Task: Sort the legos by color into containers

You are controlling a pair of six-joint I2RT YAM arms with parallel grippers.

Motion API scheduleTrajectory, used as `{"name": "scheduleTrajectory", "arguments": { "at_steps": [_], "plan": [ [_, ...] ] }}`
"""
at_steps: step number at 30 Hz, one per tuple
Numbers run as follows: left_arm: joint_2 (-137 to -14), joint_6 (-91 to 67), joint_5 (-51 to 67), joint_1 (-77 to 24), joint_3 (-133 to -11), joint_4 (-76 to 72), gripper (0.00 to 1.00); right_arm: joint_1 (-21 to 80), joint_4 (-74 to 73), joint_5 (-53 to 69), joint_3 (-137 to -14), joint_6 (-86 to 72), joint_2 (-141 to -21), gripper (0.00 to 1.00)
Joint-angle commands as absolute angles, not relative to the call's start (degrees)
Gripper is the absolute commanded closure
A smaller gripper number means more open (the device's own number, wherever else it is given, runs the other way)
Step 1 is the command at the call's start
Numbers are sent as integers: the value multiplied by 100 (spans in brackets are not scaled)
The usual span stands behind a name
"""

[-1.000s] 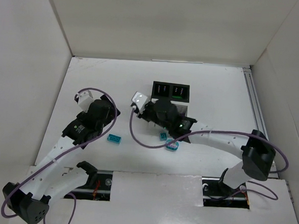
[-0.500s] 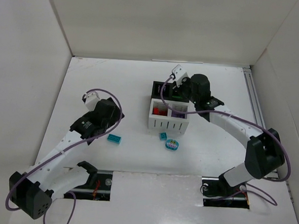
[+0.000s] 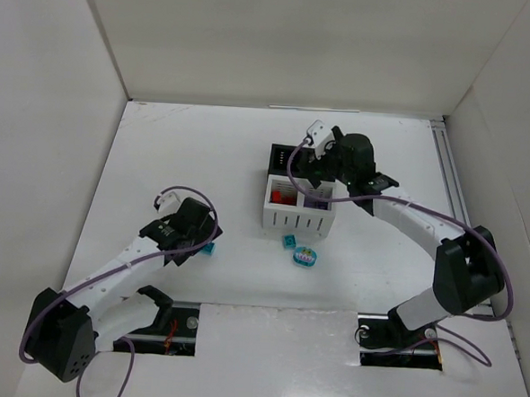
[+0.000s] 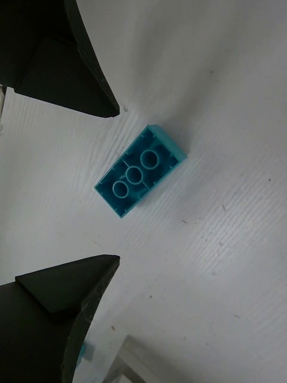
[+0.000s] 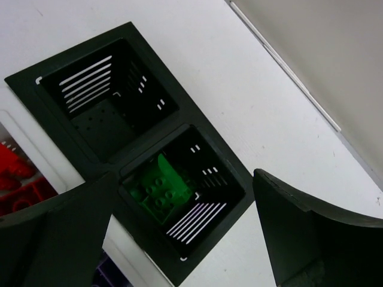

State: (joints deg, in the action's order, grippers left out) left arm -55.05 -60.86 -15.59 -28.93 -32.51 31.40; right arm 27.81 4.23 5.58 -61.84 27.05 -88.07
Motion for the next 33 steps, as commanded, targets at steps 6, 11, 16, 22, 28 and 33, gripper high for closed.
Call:
{"name": "scheduleTrajectory", "arguments": {
  "at_steps": [6, 11, 16, 22, 28, 33],
  "plan": [
    [-5695, -6486, -1240, -2786, -2821, 2532, 16, 2760, 466, 536, -5793, 2610, -7815, 0],
    [-5897, -6636, -1239, -2786, -2654, 2409, 36, 2760, 404, 115, -5353, 2558, -7060, 0],
    [-6353, -6636, -1239, -2733, -2654, 2215, 51, 2760, 159, -263, -5106, 2558, -6470, 0],
    [-6680, -6574, -1301, -2733, -2812, 2215, 64, 2760, -44, -545, -4790, 2558, -5758, 0],
    [-6601, -6354, -1108, -2733, -2882, 1978, 80, 2760, -220, -843, -4597, 2558, -5327, 0],
    [-6180, -5558, -1160, -2733, -3382, 1864, 85, 2760, -281, -844, -4483, 2558, -5204, 0]
  ]
}}
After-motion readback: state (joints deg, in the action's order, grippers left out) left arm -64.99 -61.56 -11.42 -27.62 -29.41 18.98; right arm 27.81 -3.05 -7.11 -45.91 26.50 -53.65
